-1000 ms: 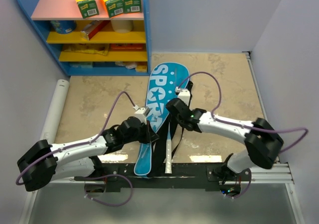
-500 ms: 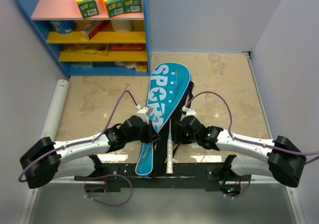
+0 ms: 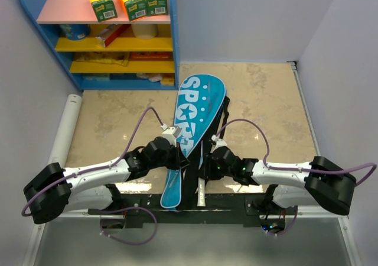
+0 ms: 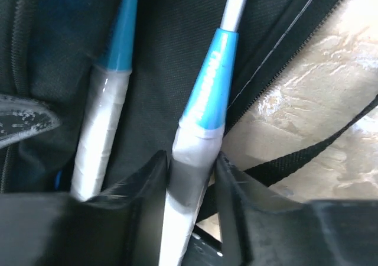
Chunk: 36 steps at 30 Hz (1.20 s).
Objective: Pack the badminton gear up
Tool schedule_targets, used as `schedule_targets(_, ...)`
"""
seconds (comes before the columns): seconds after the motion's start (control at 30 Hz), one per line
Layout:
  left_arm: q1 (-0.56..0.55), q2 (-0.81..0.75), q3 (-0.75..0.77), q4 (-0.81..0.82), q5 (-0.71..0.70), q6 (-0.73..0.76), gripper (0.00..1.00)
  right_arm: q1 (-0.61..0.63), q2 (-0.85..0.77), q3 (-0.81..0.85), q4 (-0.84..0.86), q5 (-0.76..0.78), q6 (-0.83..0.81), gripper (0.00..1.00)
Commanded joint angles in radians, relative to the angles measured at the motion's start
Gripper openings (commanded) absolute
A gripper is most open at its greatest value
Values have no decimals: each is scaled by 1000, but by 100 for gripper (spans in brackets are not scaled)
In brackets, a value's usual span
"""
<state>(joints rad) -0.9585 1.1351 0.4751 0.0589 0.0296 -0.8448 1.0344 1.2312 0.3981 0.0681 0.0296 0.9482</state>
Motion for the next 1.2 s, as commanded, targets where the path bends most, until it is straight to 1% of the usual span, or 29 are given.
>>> schedule_targets(0.0, -8, -21, 51, 33, 13, 13, 0, 7, 5, -22, 76, 0, 50, 20)
schedule_targets(0.1, -8, -20, 53, 32, 13, 15, 0, 7, -36, -19, 58, 21, 64, 0)
schedule_targets(0.23, -9, -26, 14, 51, 6, 0, 0, 7, -87, 21, 13, 32, 70, 0)
schedule_targets(0.43, -34, -43, -73, 122, -26, -49, 0, 7, -93, 61, 22, 36, 109, 0)
schedule_targets(0.57, -103, -44, -102, 145, -123, -80, 0, 7, -53, 64, 96, 24, 153, 0)
schedule_targets(0.6, -120, -44, -104, 142, -178, -91, 0, 7, -44, 65, 107, 24, 170, 0)
schedule_targets(0.77, -201, -61, -141, 137, -328, -181, 0, 9, -6, 94, 124, 42, 216, 0)
schedule_targets(1.0, -345, -44, -133, 111, -554, -281, 0, 7, -9, 93, 197, 24, 305, 0)
schedule_targets(1.17, -400, -23, -130, 98, -632, -353, 0, 10, 10, 79, 249, 32, 359, 0)
